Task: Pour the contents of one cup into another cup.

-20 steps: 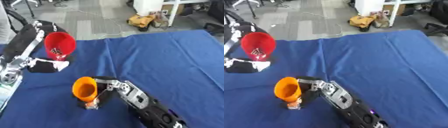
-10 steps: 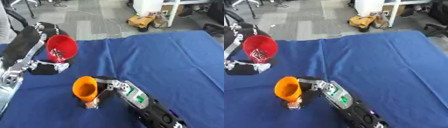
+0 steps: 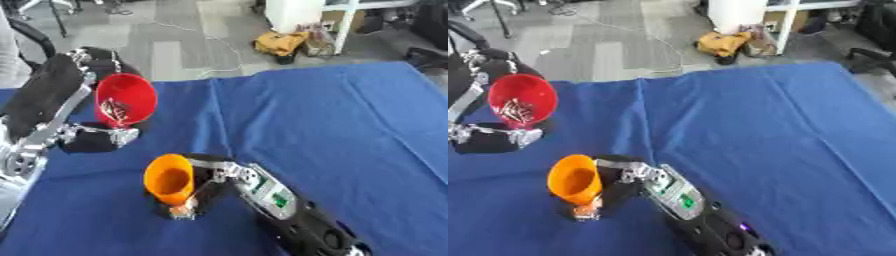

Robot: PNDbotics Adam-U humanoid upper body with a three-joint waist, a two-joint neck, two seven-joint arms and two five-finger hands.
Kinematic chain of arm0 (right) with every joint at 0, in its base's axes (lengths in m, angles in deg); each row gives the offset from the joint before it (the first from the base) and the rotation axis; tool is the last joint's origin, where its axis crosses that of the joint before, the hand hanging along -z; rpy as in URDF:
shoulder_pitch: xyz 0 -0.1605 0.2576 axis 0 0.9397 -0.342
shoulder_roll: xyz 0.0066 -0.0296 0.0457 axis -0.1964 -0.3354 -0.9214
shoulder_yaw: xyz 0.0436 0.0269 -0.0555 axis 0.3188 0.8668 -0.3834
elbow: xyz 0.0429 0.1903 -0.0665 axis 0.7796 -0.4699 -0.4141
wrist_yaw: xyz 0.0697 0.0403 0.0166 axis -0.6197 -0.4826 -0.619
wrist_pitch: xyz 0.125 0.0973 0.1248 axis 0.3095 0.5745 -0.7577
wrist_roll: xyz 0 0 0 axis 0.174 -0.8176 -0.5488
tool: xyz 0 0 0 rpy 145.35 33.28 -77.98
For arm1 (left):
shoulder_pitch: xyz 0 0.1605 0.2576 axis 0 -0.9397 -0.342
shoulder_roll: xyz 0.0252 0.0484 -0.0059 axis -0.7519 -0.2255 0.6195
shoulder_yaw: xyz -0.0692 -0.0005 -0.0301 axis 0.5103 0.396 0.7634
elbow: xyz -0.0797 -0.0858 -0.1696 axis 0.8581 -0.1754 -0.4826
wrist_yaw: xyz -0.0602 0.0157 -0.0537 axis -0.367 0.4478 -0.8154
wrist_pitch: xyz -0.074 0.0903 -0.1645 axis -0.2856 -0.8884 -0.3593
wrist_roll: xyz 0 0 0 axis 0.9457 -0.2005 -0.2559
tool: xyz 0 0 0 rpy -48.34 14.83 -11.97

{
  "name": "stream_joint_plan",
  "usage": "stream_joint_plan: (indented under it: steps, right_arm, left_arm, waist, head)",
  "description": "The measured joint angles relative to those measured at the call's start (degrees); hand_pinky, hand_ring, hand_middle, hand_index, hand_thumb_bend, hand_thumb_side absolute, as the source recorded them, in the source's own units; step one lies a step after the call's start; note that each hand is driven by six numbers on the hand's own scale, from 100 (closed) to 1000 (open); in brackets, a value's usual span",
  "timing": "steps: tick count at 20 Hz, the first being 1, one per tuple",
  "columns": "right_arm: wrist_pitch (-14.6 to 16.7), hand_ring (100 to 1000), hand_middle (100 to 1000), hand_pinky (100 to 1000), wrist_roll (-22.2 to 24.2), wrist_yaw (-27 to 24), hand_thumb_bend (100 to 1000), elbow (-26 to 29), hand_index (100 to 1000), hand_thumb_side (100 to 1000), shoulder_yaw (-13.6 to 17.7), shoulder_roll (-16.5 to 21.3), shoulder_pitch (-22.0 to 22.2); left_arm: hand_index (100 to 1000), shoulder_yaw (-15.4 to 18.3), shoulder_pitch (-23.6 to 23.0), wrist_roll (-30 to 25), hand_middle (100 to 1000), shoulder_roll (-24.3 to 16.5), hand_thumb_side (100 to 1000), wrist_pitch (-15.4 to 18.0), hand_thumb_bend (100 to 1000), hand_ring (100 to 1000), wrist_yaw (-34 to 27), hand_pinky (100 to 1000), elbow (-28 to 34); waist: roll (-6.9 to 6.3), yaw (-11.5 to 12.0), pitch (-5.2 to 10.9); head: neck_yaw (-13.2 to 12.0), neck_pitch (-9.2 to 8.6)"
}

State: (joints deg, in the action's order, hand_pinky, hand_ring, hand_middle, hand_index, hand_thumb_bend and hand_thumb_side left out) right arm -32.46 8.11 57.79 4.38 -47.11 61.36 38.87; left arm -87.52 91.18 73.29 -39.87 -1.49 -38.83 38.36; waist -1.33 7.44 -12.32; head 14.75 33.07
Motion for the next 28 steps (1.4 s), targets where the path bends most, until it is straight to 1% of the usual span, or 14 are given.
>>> stream_joint_plan:
  steps: [8, 15, 28]
  right_arm:
    - [-0.4, 555, 463, 523, -0.3, -0.2, 100, 0.0, 499, 100, 0.1, 0.0, 0.0]
    - [-0.8, 555, 462, 523, -0.9, -1.1, 100, 0.0, 498, 100, 0.3, 0.0, 0.0]
    - [-1.3, 555, 461, 522, -0.6, -1.9, 100, 0.0, 495, 100, 0.7, 0.3, 0.0]
  left_arm:
    - [641, -0.7, -0.4, 1.8, 308, -0.2, 100, 2.9, 386, 288, 6.1, 409, 1.7]
    - [636, -1.7, -1.1, 3.2, 313, -1.1, 100, 5.3, 383, 299, 11.1, 423, 2.1]
    - [632, -2.8, -1.2, 5.0, 315, -1.1, 100, 7.3, 365, 315, 18.1, 455, 2.1]
  waist:
    - [-0.03, 0.0, 0.00]
    - [-0.05, -0.1, 0.00]
    - [-0.06, -0.2, -0.01]
  head:
    - [0.0, -0.01]
    - [0.1, -0.01]
    - [0.1, -0.02]
